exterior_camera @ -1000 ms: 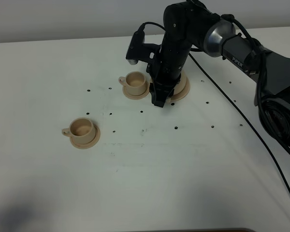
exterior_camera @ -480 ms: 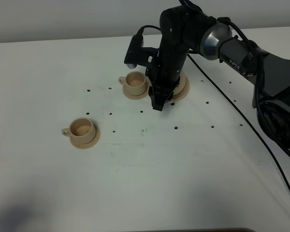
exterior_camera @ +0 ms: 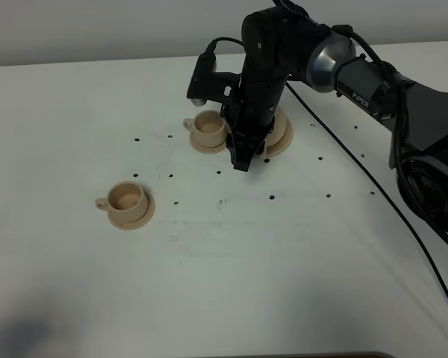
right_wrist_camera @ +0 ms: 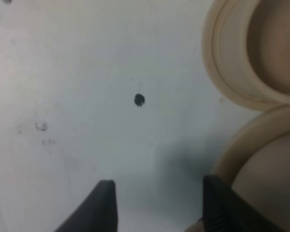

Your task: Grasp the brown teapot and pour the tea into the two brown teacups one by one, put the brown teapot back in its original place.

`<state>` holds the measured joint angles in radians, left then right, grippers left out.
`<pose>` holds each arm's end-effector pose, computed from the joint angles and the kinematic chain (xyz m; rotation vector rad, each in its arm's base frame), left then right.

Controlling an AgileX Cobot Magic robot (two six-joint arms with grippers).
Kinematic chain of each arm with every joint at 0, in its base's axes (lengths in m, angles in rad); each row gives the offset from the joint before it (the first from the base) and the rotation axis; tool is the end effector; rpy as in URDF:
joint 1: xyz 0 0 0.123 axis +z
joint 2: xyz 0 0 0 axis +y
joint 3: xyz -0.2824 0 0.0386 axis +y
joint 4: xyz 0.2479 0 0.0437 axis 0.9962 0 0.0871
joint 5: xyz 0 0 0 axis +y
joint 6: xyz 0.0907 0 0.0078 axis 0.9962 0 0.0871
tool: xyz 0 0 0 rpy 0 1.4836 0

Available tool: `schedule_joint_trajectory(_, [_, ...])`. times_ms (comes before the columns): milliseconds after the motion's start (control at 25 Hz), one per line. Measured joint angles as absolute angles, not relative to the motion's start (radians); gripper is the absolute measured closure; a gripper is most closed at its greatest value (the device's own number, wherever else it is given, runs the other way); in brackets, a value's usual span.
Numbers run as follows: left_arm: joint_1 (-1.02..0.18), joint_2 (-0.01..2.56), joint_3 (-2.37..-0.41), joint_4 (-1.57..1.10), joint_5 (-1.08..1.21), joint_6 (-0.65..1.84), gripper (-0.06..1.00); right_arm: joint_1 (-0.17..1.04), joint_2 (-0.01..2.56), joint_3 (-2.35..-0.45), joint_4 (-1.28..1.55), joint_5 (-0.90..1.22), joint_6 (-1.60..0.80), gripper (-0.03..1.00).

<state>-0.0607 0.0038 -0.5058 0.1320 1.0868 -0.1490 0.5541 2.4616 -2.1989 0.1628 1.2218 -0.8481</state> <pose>-0.0058 0.0110 0.2773 -0.0993 2.0589 0.0291 0.4267 0.2804 0.1598 -1.8491 2.2872 0.1926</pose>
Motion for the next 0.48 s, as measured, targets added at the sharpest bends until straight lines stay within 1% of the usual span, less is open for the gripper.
schedule_joint_trajectory(240, [-0.061,0.004,-0.506,0.132,1.087,-0.149,0.51,0.574,2.462,-2.196,0.155,1.222,-0.821,0.57])
schedule_joint_trajectory(480, [-0.061,0.004,-0.506,0.132,1.087,-0.149,0.51,0.583,2.445,-2.136,0.15,1.224,-0.813,0.57])
